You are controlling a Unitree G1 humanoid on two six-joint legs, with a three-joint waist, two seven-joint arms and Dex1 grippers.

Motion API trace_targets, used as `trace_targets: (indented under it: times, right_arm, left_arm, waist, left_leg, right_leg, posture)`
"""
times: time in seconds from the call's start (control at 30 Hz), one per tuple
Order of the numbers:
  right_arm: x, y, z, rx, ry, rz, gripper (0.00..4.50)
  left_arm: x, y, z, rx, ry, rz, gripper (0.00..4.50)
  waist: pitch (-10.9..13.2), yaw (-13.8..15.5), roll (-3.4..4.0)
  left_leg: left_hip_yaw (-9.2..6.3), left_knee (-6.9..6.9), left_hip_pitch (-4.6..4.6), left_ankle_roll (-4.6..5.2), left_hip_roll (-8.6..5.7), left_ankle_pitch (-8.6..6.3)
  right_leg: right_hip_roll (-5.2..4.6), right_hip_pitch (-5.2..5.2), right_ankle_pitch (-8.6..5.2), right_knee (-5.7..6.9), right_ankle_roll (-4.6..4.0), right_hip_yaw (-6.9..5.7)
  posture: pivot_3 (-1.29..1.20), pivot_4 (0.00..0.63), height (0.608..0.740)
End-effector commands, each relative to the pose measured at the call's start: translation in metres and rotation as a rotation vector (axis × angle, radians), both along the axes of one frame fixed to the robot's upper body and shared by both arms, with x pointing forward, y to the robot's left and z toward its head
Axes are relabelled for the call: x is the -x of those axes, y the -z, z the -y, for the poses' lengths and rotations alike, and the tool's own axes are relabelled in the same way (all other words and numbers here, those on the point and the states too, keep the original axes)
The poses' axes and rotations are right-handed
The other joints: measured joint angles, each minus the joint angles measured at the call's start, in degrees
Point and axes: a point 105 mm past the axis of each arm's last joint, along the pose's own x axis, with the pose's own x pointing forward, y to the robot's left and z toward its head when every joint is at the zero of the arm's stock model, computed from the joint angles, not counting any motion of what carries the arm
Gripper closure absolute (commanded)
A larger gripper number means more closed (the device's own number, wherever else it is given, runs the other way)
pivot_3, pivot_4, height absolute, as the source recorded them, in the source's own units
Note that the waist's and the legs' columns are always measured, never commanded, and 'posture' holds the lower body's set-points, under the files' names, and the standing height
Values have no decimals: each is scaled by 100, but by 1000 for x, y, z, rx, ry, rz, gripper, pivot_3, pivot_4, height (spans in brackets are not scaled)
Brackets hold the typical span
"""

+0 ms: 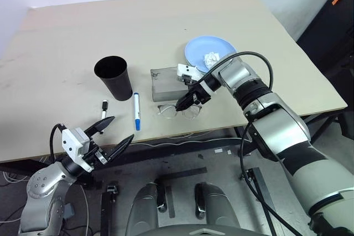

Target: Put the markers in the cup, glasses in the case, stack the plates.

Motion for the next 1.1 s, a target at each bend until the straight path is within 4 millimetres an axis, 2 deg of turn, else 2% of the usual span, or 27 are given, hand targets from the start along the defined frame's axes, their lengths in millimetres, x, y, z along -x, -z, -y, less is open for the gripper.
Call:
trace_targets:
  times: [0.03, 0.2, 0.33, 0.47, 0.53, 0.63, 0.9, 1.1]
  right_arm:
    - [-2, -19, -4, -27, -21, 45, 4467]
    - [1, -43, -4, -99, -104, 130, 4467]
    - [1, -70, -6, -192, -124, 175, 4467]
    - [-12, -89, -11, -280, -78, 301, 4467]
    - [-25, -95, -18, -356, -45, 474, 4467]
    - [-34, -85, -20, -305, -8, 533, 4467]
    - [-38, -70, -33, -297, 17, 521, 4467]
    - [-36, -44, -28, -185, -1, 466, 4467]
  left_arm:
    - [3, -3, 1, -8, 3, 25, 0]
    - [2, -4, 4, -5, 9, 27, 0]
    - [0, -7, 6, -5, 15, 32, 0]
    - [-2, -12, 7, -6, 13, 41, 0]
    - [-3, -14, 8, -9, 10, 48, 0]
    - [-3, -16, 9, -12, 6, 53, 0]
    - [1, -18, 3, -14, -23, 57, 0]
    - [7, -15, 0, -15, -37, 52, 0]
  waist:
    - [0, 0, 0]
    - [0, 2, 1]
    - [0, 0, 0]
    - [0, -7, 0]
    - [-1, -8, -1]
    - [-1, -9, -2]
    - [-1, -13, -1]
    - [-1, -10, -1]
  left_leg:
    - [0, 0, 0, 0, 0, 0]
    - [1, -2, -4, 0, 0, 0]
    - [1, -1, -3, 0, 0, 0]
    - [1, -1, -2, 0, 0, 0]
    - [1, -1, -1, 0, 1, 0]
    - [3, -1, -1, -1, 1, 0]
    - [6, 5, 0, -2, 1, 2]
    - [6, 5, 2, -3, 1, 3]
  right_leg:
    - [0, 0, 0, 0, 0, 0]
    - [0, -6, 0, 0, 0, 0]
    - [0, -6, 0, -1, 0, 1]
    - [0, -6, 1, 0, 0, 1]
    - [1, -5, 2, 0, -1, 1]
    - [3, -2, 2, -1, 1, 1]
    - [4, 3, 12, 1, 18, 0]
    - [3, 3, 11, 2, 16, 0]
  posture:
    - [0, 150, 727]
    - [0, 150, 727]
    - [0, 150, 727]
    - [0, 150, 727]
    - [0, 150, 727]
    - [0, 150, 727]
    - [0, 150, 727]
    - [0, 150, 727]
